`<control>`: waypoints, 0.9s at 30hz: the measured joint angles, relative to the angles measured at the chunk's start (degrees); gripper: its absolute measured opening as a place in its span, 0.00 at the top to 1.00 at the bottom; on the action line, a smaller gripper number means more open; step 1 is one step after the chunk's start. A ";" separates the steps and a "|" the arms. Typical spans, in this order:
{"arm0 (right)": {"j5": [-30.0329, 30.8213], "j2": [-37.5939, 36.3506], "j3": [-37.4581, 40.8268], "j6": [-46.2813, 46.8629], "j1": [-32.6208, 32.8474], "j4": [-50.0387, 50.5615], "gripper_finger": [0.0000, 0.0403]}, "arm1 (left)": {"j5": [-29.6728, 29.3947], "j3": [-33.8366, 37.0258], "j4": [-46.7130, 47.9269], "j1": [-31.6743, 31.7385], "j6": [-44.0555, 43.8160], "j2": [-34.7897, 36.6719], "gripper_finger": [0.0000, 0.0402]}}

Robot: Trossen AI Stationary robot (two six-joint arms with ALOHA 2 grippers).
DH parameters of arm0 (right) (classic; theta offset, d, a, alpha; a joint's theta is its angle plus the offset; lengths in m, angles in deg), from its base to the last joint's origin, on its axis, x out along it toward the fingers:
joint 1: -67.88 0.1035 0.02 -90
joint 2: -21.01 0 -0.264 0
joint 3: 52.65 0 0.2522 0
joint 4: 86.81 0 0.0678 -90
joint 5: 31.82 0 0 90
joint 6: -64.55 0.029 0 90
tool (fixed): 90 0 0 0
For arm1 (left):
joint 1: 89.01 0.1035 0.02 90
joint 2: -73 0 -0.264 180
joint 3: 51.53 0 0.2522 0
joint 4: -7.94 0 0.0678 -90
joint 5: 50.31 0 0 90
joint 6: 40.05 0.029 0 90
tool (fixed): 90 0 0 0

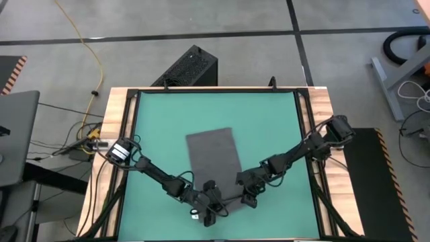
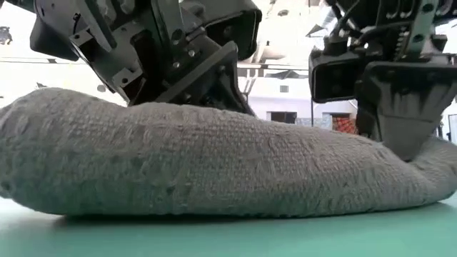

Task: Roll towel
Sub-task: Roll the gray towel

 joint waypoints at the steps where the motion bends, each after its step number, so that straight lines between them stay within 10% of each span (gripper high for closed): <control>1: -0.08 0.00 0.67 0.03 -0.39 -0.59 0.92 | 0.13 -0.04 0.82 0.02 -0.51 0.00 1.00; 16: 1.04 -0.22 5.68 -0.57 -5.45 -1.55 0.92 | -8.78 0.03 6.36 0.84 4.02 5.25 1.00; 27: 1.45 -0.07 5.81 -1.81 -5.30 -2.10 0.92 | -3.13 0.03 9.05 3.87 3.91 6.84 1.00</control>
